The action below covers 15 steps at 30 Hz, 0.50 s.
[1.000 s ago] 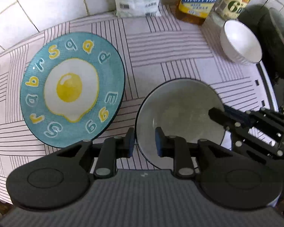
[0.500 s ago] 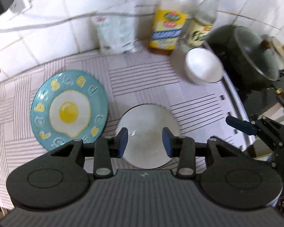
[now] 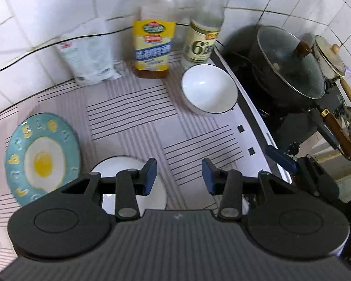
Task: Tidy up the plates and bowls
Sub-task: 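Move both grippers to the white bowl near the bottles and grip its rim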
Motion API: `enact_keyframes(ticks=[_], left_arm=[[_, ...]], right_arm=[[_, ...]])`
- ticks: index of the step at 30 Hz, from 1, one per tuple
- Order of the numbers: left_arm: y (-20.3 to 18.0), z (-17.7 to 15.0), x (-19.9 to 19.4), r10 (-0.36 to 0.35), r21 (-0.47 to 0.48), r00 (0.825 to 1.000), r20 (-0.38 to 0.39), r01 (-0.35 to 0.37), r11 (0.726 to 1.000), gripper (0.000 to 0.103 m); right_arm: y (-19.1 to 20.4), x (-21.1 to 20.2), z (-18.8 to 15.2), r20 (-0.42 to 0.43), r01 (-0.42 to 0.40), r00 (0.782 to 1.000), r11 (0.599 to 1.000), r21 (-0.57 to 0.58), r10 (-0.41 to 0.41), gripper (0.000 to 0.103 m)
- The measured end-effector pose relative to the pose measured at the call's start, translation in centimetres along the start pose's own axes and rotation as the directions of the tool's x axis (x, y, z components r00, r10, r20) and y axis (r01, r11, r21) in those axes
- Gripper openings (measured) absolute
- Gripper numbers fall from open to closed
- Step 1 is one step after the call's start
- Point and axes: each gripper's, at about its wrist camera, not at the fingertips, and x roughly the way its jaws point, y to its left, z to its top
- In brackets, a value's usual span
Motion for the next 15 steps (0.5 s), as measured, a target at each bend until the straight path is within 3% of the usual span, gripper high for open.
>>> enact_keyframes(ticks=[3,7,10,15], left_arm=[[-1.1,1.2,2.0,0.013,0.000,1.000,-0.025,-0.013,1.000,0.056],[-2.8,2.7,3.7,0.025,0.027,0.999,-0.034,-0.024,0.999,0.057],[-3.3,4.1,5.1,0.018,0.032,0.999,-0.028,-0.017,0.999,0.064],[-2.9,6.3,8.7,0.043,0.046,0.998,-0.035,-0.041,0.998,0.071]], right_arm=[[-1.0,2.0,-0.6,-0.027,0.031,0.999,1.000,-0.002,-0.031,0.076],[-1.9,4.6,-1.0,-0.076,0.086,0.993,0.996,-0.031,-0.088,0.077],[-2.2,5.9,-0.8,-0.070,0.102,0.992,0.994,-0.032,-0.104,0.092],[-2.5,8.4,-0.4,-0.061,0.106,0.993,0.994,0.004,-0.105,0.093]])
